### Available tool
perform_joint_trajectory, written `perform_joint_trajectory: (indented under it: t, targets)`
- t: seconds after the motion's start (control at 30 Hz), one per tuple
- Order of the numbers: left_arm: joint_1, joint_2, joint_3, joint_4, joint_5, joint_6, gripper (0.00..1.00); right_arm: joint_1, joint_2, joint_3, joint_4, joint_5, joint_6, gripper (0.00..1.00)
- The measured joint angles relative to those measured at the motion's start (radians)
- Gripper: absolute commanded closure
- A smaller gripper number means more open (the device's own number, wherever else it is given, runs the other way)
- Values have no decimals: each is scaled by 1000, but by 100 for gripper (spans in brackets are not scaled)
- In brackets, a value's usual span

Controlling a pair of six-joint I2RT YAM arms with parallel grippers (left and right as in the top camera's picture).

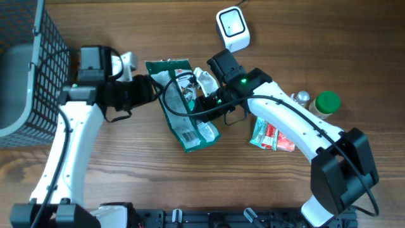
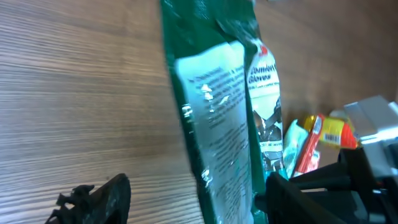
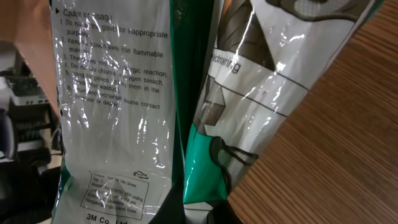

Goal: Scan the item barcode

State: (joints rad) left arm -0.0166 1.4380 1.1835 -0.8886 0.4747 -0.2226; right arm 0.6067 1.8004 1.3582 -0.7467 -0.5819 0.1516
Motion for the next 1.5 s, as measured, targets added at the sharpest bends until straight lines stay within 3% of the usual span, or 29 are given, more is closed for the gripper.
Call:
perform_joint_trajectory:
  t: [0.3,0.33,0.37,0.4,0.43,0.6,0.73,0.87,1.2,1.5]
  targets:
    - [-54,56,-1,43,6,1,45,0,0,0,48,-93,-1,95]
    - [-56,63,-1,43,6,1,53,0,0,0,54,-105,0,95]
    - [-56,66,-1,44,6,0,71,0,0,0,62,-117,0,95]
    - [-59,75,-2,45,6,-1,80,0,0,0,66,-124,0,95]
    - [-60,77,-2,49,7,0,96,0,0,0,69,-129,0,95]
    - [-72,82,-6,73,26,0,96,1,0,0,73,-140,0,84]
    - [-58,82,-6,76,56,1,96,-2,0,0,76,-149,-1,66]
    - [22,82,-8,113,242,1,96,-31,0,0,93,-217,-10,58]
    - [177,82,-9,130,628,13,96,-204,0,0,118,-568,-87,47]
    - [180,82,-10,180,840,20,96,-172,0,0,90,-649,-184,49]
